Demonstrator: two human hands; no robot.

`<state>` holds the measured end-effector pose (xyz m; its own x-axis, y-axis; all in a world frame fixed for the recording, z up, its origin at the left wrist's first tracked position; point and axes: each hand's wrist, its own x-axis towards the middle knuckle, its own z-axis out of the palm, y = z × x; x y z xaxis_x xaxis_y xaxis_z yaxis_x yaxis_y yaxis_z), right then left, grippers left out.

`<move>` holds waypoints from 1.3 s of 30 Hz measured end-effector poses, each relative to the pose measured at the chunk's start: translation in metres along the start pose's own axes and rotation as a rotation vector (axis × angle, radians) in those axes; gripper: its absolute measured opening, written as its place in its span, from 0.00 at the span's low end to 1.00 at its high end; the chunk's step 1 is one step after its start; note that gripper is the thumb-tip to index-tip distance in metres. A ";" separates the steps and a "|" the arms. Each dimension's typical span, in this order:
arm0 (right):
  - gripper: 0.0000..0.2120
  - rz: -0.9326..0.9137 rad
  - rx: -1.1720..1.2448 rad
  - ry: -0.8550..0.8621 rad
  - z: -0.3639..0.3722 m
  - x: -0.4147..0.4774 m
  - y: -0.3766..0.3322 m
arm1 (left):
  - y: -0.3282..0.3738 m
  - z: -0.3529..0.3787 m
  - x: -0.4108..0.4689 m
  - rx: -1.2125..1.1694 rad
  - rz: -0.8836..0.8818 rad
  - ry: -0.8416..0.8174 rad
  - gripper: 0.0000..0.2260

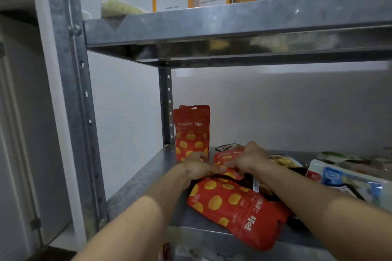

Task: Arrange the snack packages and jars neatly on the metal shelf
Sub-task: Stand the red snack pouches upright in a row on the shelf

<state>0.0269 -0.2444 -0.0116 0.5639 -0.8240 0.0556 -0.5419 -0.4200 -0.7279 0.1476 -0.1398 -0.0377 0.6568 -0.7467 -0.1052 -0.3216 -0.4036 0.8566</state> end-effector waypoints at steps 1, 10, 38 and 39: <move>0.39 0.012 0.038 0.033 0.001 0.000 0.001 | 0.000 0.000 -0.002 -0.047 -0.010 0.016 0.39; 0.35 -0.053 0.387 0.187 -0.001 -0.009 0.008 | 0.007 0.011 -0.019 -0.167 0.066 0.122 0.42; 0.19 -0.276 0.405 0.035 0.070 -0.013 -0.049 | -0.052 -0.056 -0.033 -0.207 0.329 0.483 0.25; 0.20 -0.269 0.398 0.032 0.071 -0.012 -0.047 | -0.055 -0.055 -0.031 -0.194 0.328 0.478 0.25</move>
<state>0.0903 -0.1876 -0.0265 0.6284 -0.7202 0.2941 -0.0952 -0.4464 -0.8898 0.1828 -0.0649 -0.0538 0.7924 -0.4776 0.3795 -0.4581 -0.0553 0.8872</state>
